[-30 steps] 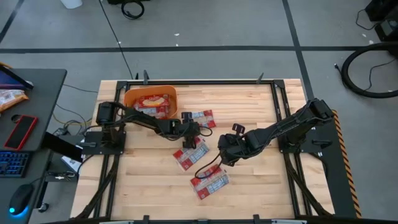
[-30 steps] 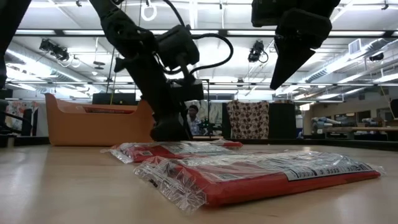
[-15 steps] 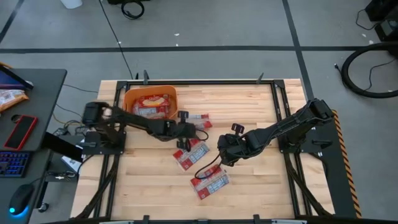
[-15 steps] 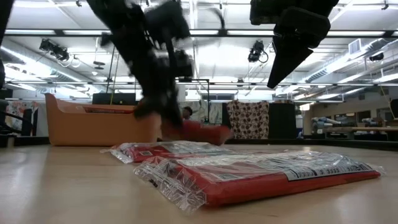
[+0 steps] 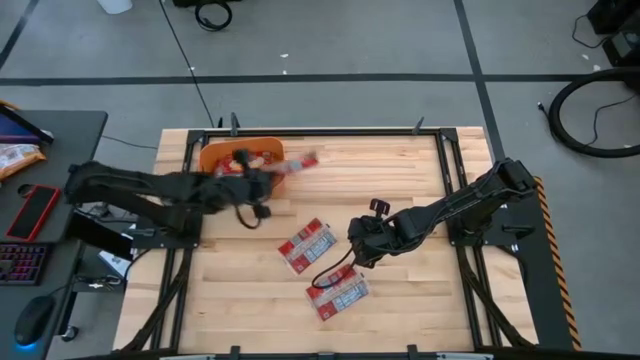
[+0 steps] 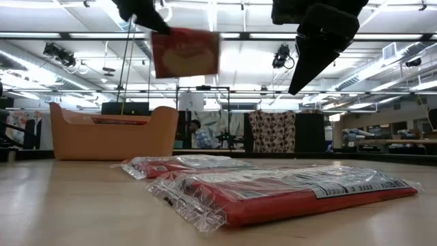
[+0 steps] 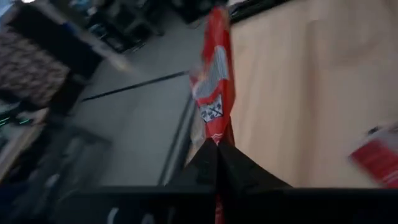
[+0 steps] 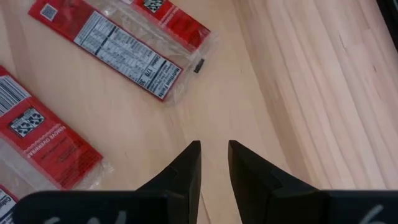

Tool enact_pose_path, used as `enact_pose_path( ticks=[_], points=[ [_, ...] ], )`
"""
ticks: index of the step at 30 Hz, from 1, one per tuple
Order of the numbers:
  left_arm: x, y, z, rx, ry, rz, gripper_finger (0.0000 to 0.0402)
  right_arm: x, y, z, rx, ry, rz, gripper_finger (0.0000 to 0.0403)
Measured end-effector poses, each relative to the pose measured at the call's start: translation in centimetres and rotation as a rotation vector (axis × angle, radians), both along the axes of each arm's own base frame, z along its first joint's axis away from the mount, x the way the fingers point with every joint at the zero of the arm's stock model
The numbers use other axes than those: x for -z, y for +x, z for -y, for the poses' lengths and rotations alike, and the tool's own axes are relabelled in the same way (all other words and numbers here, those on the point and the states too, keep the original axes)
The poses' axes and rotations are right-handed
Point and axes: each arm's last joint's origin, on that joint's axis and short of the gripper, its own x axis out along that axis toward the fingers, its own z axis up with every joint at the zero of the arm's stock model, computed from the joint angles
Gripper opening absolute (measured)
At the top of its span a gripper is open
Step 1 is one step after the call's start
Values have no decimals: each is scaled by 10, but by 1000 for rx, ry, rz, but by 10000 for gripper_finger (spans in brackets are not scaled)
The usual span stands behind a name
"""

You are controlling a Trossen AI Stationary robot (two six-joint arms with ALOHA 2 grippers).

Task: Sort popcorn bags into baskets
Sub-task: Put the red popcorn bag into the orange bin

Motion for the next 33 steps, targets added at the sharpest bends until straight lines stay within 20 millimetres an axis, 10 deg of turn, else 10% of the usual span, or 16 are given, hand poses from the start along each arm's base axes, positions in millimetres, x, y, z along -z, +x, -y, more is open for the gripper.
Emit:
enact_pose_path(
  ticks=[17,24,33],
  points=[
    [24,-56,-63,-384,-133,-383,36,-1,2,-1,-20,6,15,87],
    [24,-53,-56,-340,-151,-373,101,-1,2,-1,-20,7,16,87],
    [24,-22,-14,132,-630,-202,110,-2,7,-4,-30,49,58,87]
  ],
)
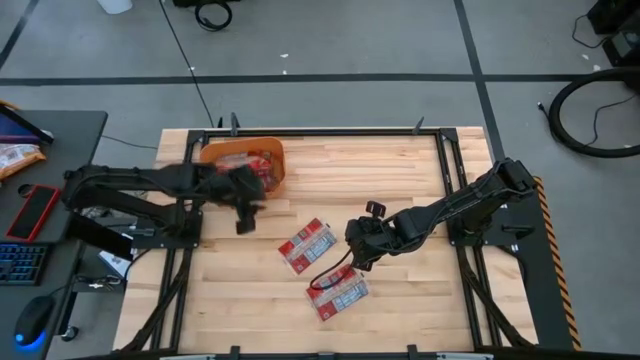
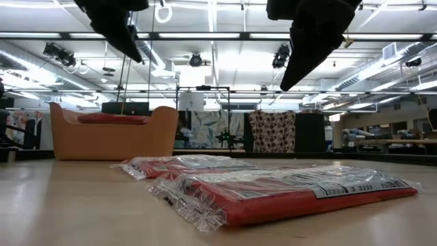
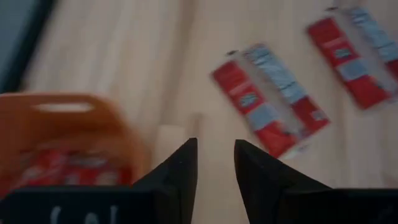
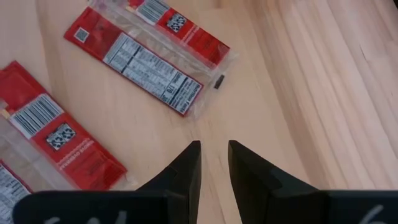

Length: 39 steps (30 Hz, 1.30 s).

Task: Sort popcorn bags into baskets
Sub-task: Put the red popcorn bag into the orange bin

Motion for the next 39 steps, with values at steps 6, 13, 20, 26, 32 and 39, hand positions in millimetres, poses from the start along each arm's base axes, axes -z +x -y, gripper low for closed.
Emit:
enact_pose_path(
  ticks=[6,13,20,26,32,39],
  points=[
    [21,30,45,104,2,-9,110,0,-1,-2,-8,-3,-7,87],
    [70,65,91,161,44,-94,111,0,-2,-2,-9,-4,-13,87],
    [120,74,104,253,212,-313,141,0,-2,-2,-2,0,-14,87],
    [145,68,120,507,524,-467,172,0,-2,-2,-2,2,-8,87],
    [161,62,135,679,920,-579,178,0,-2,-2,-3,2,-8,87],
    [174,67,131,658,944,-615,178,0,-2,-3,-1,4,-6,87]
  ],
)
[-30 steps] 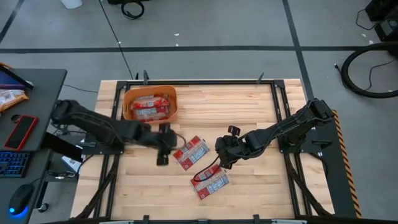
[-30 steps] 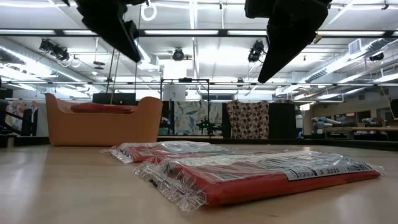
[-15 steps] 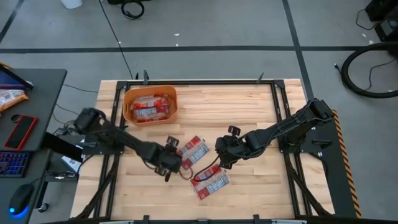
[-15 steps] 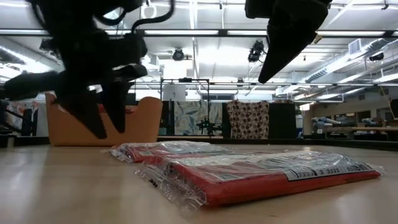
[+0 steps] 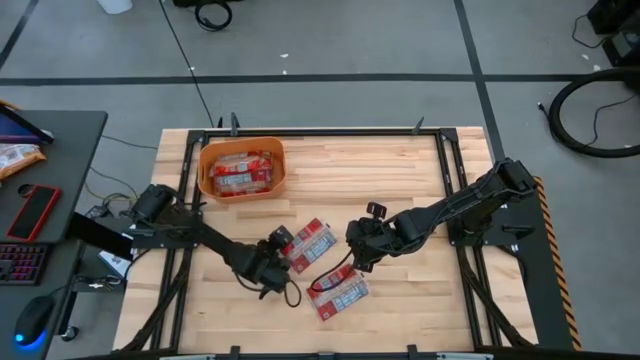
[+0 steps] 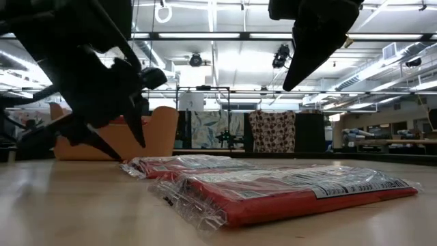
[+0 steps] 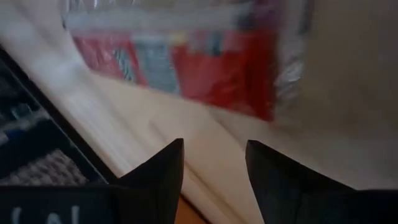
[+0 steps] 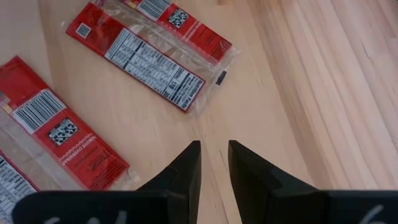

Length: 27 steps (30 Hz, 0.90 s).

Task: Sort popcorn bags into baskets
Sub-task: Put the red popcorn bag into the orange bin

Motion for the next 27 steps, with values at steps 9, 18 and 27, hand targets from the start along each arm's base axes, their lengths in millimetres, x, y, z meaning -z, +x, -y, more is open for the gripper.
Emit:
enact_pose_path(
  ticks=[9,18,27],
  points=[
    [-23,12,1,-135,-95,257,149,0,0,-1,-5,-2,-1,87],
    [-38,49,22,-315,-661,653,142,0,0,-1,-8,-6,-3,87],
    [-7,59,21,-379,-662,644,172,0,-1,-1,-10,-5,-2,87]
  ],
)
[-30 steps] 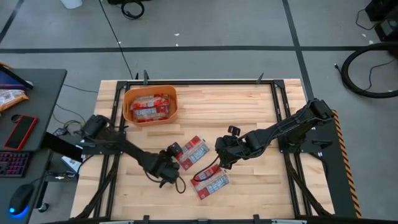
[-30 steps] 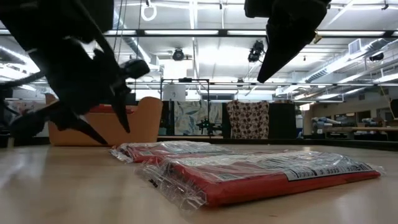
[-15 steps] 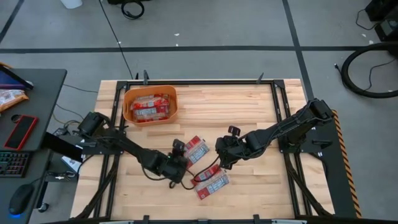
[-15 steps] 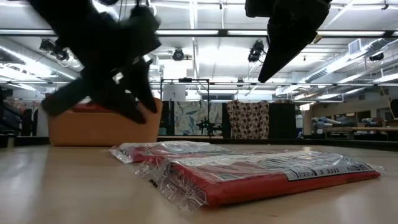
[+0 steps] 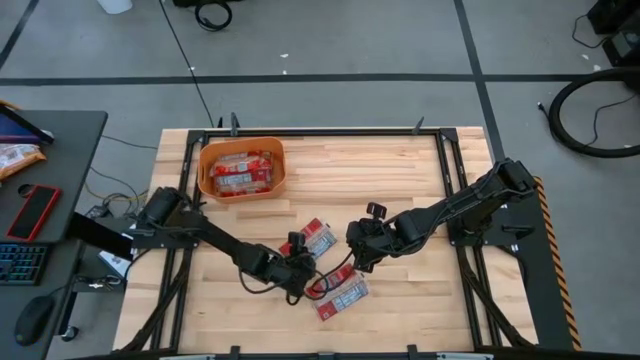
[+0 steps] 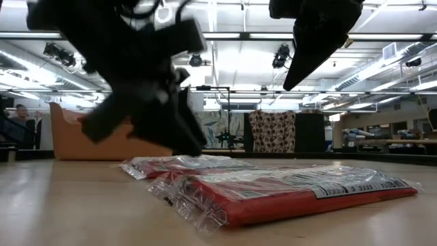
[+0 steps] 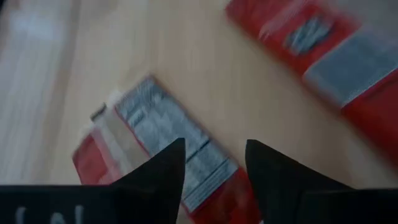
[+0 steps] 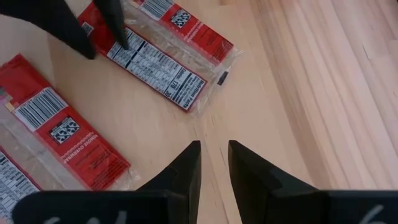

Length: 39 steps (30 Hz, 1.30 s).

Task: Sort popcorn bags into baskets
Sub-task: Put the red popcorn bag into the orange bin

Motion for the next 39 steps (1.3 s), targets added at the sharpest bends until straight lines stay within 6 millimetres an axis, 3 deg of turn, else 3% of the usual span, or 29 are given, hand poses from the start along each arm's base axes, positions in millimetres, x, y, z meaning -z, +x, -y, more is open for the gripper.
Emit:
enact_pose_path(
  ticks=[5,9,13,19,23,31,39],
  points=[
    [17,2,-9,-26,-6,-80,192,0,0,0,0,0,0,87],
    [21,2,-14,-31,-10,-126,182,0,0,0,0,0,0,87],
    [19,-2,-17,-10,16,-174,133,0,0,0,2,2,0,87],
    [21,-5,-18,18,48,-214,25,0,0,0,1,2,0,87],
    [21,-6,-19,26,63,-229,9,0,0,0,1,2,0,87],
    [-3,-28,-23,36,182,-493,7,0,-2,-3,-10,3,-4,87],
    [-41,-40,-29,-73,142,-444,6,0,-2,-5,-13,1,1,87]
  ],
)
